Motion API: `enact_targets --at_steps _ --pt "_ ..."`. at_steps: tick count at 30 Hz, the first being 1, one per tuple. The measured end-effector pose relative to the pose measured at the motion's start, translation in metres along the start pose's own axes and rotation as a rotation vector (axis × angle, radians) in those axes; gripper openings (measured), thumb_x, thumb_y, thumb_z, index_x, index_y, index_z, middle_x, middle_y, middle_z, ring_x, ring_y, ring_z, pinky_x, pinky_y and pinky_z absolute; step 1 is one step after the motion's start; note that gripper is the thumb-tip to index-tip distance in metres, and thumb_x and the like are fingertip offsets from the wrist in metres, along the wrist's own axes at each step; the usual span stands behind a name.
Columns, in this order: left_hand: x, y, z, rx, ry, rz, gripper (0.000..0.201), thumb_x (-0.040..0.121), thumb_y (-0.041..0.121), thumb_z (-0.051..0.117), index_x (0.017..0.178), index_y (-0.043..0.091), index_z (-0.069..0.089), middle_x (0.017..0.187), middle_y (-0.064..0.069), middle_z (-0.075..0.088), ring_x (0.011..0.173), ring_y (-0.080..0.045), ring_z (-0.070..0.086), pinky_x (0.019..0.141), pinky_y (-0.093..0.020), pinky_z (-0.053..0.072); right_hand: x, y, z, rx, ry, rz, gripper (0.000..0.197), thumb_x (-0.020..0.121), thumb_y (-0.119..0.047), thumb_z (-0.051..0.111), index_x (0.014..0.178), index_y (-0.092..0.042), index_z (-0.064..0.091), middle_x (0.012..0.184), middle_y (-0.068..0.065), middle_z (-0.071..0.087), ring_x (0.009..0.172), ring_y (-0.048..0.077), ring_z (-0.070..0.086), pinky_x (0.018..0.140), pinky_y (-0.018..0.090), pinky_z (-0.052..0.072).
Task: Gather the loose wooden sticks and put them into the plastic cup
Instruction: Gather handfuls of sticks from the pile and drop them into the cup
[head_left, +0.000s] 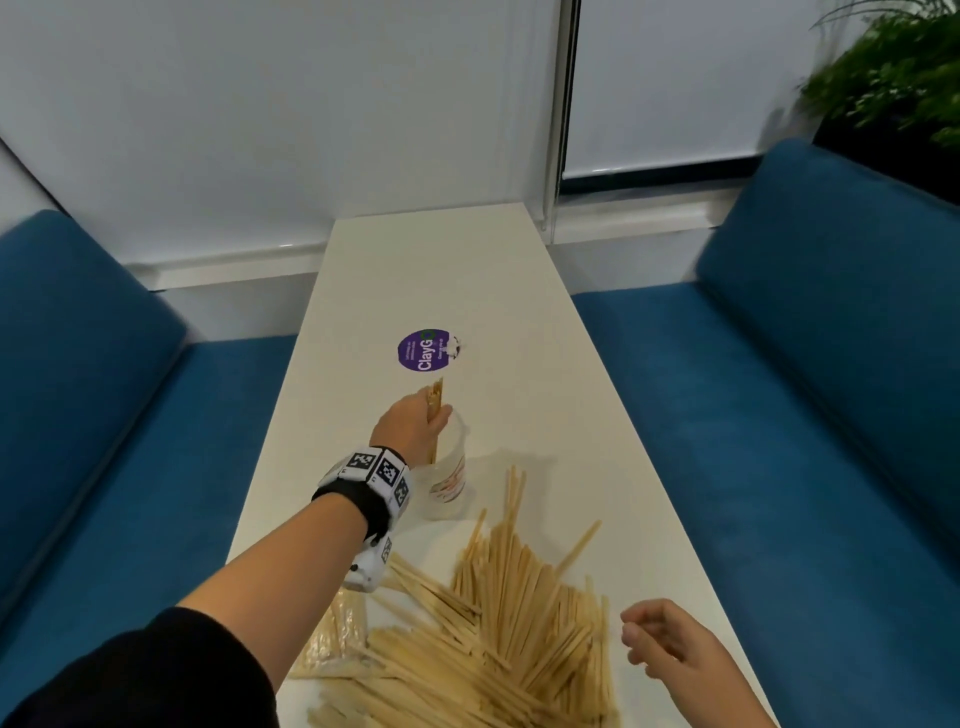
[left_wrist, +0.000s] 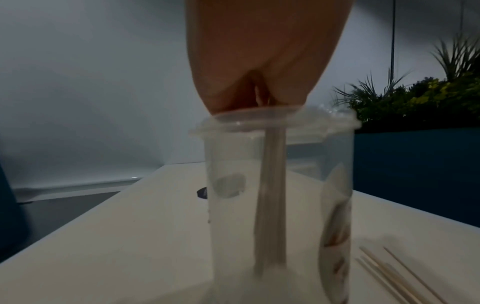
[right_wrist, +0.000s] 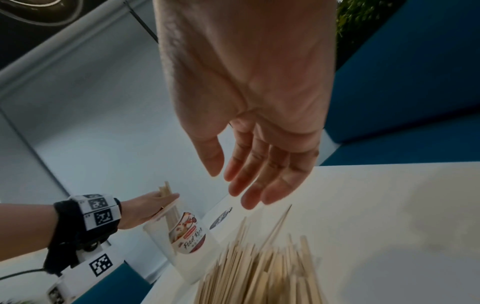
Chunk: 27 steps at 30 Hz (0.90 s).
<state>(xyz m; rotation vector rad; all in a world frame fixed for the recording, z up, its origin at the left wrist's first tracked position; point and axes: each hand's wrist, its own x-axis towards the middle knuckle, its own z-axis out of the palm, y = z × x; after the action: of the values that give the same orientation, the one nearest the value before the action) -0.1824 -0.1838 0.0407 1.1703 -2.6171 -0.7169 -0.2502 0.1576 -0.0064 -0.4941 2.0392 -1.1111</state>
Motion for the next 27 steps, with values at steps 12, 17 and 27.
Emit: enact_targets --at_steps 12,17,27 --pt "-0.031 -0.001 -0.021 0.019 -0.01 -0.118 0.064 0.084 0.04 0.064 0.135 0.007 0.043 0.124 -0.015 0.052 0.117 -0.028 0.048 0.099 -0.036 0.039 0.018 0.0 0.048 -0.341 -0.06 0.224 0.062 0.085 -0.05 0.06 0.128 -0.011 0.038 0.119 0.01 0.055 0.103 0.021 0.056 0.08 0.025 0.046" --pt "-0.106 0.001 -0.032 -0.086 0.098 -0.008 0.041 0.087 0.029 0.061 0.125 0.017 0.05 0.103 -0.002 0.049 0.091 -0.013 0.046 0.08 -0.021 0.035 0.023 -0.001 0.063 -0.302 -0.032 0.218 0.069 0.085 -0.048 0.062 0.133 -0.007 0.035 0.127 0.011 0.05 0.108 0.021 0.053 0.079 0.023 0.043" --pt "-0.207 -0.014 0.02 -0.226 -0.259 -0.058 0.02 0.089 0.036 0.057 0.108 0.034 0.052 0.097 0.008 0.052 0.071 -0.004 0.046 0.069 -0.014 0.042 0.03 -0.008 0.072 -0.043 0.022 0.11 0.015 0.087 -0.012 0.065 0.095 -0.007 0.053 0.065 0.009 0.064 0.046 0.016 0.058 0.055 0.031 0.053"
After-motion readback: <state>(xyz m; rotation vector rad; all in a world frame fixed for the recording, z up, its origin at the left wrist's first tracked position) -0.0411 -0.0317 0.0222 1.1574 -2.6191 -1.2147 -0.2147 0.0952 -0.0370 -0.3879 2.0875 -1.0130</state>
